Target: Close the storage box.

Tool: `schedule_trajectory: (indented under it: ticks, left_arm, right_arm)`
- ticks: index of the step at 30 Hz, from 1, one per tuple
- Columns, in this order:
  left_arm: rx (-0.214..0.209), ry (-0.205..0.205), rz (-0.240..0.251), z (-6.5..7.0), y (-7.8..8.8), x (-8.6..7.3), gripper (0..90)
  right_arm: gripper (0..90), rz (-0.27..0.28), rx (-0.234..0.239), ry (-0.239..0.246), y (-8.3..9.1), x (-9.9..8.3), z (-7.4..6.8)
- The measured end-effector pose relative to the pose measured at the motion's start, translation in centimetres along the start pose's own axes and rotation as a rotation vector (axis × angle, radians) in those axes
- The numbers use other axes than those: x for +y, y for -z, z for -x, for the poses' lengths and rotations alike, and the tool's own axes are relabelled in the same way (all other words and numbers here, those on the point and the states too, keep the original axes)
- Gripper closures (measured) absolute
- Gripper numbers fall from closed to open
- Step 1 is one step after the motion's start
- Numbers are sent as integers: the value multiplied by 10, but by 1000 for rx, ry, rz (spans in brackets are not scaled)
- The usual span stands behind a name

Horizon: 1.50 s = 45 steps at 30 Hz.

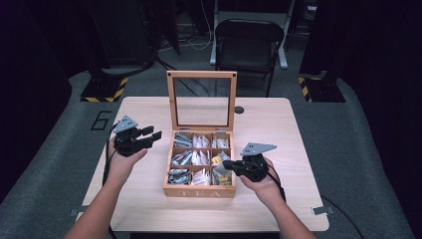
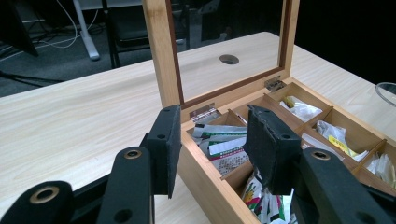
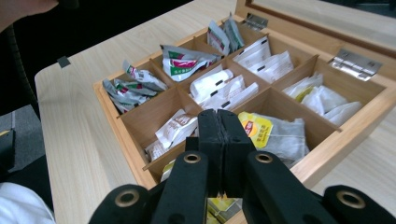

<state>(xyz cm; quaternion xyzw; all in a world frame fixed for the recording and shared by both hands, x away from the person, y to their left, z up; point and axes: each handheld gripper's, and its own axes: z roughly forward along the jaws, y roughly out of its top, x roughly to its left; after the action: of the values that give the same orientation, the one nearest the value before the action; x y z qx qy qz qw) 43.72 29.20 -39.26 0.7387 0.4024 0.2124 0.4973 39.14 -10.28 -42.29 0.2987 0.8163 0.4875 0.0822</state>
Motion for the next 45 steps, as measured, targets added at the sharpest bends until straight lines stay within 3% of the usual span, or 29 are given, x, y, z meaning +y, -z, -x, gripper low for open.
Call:
schedule_trajectory:
  ticks: [29, 45]
  left_arm:
    - [3, 1, 14, -2, 5, 4, 556]
    - [7, 1, 15, -2, 7, 5, 556]
  right_arm:
    - [893, 58, -88, 9, 46, 41, 22]
    - [892, 75, -166, -24, 74, 38, 41]
